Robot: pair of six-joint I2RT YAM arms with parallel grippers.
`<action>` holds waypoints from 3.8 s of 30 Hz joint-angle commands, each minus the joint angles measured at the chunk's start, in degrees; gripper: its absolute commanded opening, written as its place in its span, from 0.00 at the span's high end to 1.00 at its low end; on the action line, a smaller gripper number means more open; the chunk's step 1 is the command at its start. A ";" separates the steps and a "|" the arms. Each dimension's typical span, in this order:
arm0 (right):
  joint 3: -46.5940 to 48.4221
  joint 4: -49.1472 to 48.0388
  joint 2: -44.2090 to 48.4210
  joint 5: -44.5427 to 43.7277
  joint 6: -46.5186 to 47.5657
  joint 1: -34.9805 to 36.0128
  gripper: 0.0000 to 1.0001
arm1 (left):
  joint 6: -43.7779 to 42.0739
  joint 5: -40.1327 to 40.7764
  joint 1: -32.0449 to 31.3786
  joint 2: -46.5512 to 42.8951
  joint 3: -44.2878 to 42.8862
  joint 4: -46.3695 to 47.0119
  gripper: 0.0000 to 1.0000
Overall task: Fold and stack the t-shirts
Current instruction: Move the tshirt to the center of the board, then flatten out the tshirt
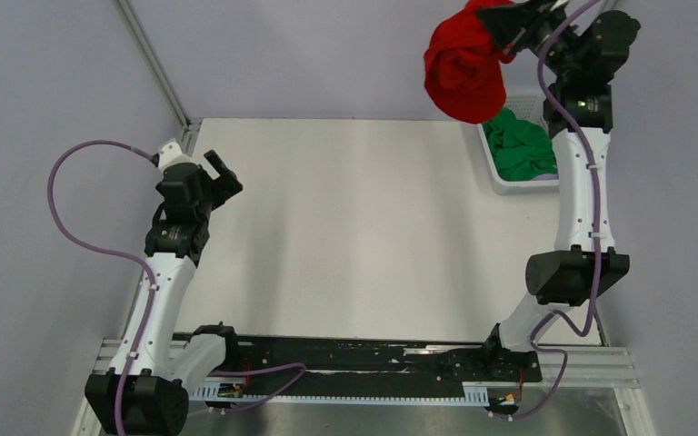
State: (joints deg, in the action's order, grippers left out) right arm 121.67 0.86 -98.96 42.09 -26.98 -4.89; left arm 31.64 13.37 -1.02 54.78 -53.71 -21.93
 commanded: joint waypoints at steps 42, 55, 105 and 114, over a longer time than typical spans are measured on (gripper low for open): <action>-40.22 22.35 -3.77 -38.78 24.05 28.93 0.00 | 10.38 -14.75 -29.84 35.18 5.63 -7.52 0.13; -51.38 22.44 2.88 -44.48 7.98 20.83 0.01 | 13.01 -7.21 -32.16 42.07 2.66 -8.90 0.89; -33.77 29.33 -5.70 -62.76 4.91 20.91 1.00 | 5.76 9.63 -32.02 1.62 -4.07 -18.05 1.00; -30.85 25.69 13.20 -59.81 11.11 14.85 1.00 | -7.47 20.09 -31.14 -4.69 -14.64 -2.76 1.00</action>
State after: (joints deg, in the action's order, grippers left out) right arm 86.26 30.81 -94.37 -17.15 -19.66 9.37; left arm 32.82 26.33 -32.47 53.65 -64.27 -35.07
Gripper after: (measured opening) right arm 0.010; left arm 0.008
